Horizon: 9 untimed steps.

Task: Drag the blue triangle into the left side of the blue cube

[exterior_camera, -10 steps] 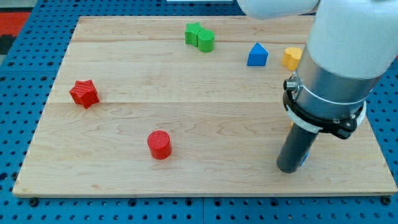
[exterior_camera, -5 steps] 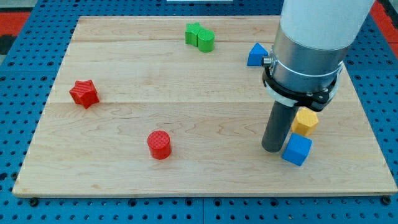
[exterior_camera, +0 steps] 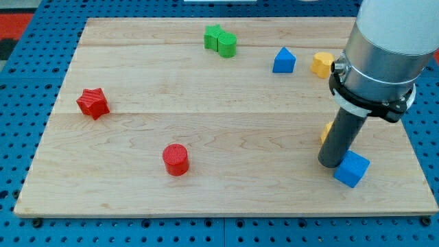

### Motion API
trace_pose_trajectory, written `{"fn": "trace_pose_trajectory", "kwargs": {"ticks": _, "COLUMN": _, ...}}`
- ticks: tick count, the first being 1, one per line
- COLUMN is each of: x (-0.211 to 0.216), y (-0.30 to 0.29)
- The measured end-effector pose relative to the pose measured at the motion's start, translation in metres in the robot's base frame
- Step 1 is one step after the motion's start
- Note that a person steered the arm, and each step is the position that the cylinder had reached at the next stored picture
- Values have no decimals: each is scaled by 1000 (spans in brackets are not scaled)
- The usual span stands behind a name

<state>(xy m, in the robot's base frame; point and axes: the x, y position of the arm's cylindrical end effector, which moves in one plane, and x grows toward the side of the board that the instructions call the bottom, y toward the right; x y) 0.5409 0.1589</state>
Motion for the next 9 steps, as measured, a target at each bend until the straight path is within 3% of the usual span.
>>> {"fn": "trace_pose_trajectory", "kwargs": {"ticks": 1, "x": -5, "y": -7}}
{"fn": "trace_pose_trajectory", "kwargs": {"ticks": 5, "x": -137, "y": -109}}
{"fn": "trace_pose_trajectory", "kwargs": {"ticks": 7, "x": -175, "y": -116}}
{"fn": "trace_pose_trajectory", "kwargs": {"ticks": 9, "x": -279, "y": -115}}
